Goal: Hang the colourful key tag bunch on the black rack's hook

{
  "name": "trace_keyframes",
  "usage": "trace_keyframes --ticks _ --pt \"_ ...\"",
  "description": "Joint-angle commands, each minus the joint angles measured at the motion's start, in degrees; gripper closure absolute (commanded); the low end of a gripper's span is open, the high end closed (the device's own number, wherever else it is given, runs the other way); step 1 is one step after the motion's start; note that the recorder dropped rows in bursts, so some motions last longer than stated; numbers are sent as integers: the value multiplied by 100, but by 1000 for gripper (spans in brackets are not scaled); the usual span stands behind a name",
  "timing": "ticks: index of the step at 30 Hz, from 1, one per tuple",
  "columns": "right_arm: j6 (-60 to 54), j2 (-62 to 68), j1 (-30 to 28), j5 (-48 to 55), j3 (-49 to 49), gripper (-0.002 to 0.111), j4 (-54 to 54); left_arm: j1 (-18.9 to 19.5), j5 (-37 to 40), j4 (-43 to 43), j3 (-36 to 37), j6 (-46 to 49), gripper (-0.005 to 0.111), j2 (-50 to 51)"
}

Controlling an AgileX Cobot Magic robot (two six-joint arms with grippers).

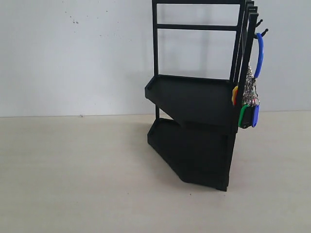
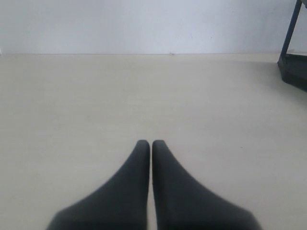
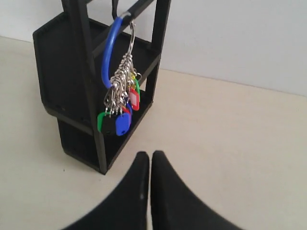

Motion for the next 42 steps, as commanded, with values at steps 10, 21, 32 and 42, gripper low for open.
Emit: trace_keyframes --ticks 10,21,32,42 --pt "10 -1664 4 557 140 108 19 21 -86 -42 -8 -60 102 -12" --pt "10 -3437 4 -97 2728 108 355 21 -86 -42 -8 -60 102 -12" --pt "10 -3825 4 -1123 3811 108 1417 21 -86 -42 -8 -60 102 -12" --pt "10 -3825 4 -1132 3811 108 1441 21 -86 -42 -8 -60 102 -12"
